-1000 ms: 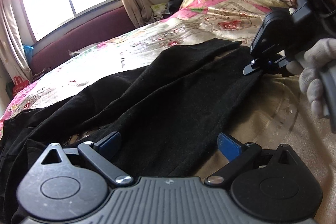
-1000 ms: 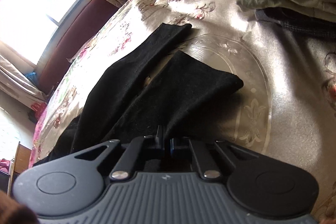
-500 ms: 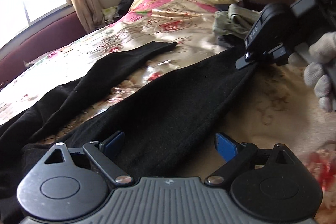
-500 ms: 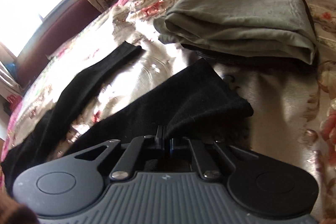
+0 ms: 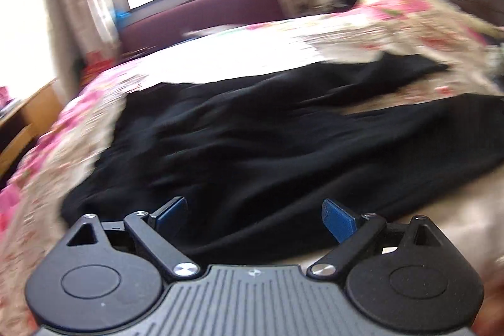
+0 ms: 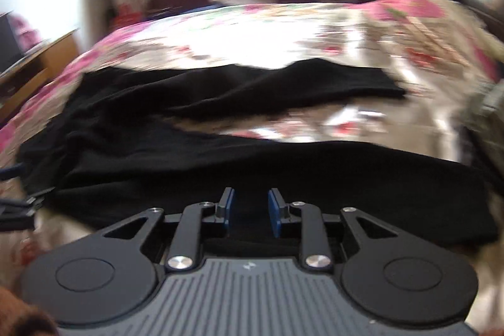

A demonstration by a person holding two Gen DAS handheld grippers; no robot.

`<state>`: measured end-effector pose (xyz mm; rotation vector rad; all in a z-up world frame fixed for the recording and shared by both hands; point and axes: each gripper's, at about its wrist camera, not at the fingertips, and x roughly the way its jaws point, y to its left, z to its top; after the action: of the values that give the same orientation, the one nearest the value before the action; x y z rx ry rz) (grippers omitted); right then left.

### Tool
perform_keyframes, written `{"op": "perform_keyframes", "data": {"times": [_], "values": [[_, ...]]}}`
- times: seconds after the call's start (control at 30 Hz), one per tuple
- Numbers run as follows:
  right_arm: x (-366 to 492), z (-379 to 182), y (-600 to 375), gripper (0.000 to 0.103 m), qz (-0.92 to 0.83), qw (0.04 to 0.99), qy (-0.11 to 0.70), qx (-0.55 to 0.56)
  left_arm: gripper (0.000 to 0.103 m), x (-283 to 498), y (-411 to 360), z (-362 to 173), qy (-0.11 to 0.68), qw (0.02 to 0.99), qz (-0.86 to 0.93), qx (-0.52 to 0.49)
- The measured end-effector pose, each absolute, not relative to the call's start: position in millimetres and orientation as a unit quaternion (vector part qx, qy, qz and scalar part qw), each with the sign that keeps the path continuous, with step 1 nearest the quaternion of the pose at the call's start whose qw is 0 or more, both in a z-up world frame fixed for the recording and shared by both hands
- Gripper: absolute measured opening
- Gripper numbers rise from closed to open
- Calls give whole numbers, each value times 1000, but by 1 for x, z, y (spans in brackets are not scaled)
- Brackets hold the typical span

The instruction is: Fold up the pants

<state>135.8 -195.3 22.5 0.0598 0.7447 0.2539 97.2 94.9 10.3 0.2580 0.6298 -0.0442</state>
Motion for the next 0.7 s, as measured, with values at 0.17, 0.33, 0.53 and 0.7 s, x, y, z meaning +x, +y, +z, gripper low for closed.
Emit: {"op": "perform_keyframes", "data": {"times": [0.17, 0.33, 0.53, 0.7], "values": [[159, 3, -44, 31, 297, 880, 357, -101, 103, 109, 188, 6, 298, 940, 96, 137], [165, -17, 52, 41, 401, 830, 327, -209, 103, 143, 242, -1, 290, 942, 105, 135], [183, -43, 107, 40, 423, 807, 311, -270, 103, 189, 259, -32, 335, 931, 36, 143], [197, -46, 120, 11, 417, 805, 353, -233, 78, 179, 271, -29, 349, 929, 21, 118]]}}
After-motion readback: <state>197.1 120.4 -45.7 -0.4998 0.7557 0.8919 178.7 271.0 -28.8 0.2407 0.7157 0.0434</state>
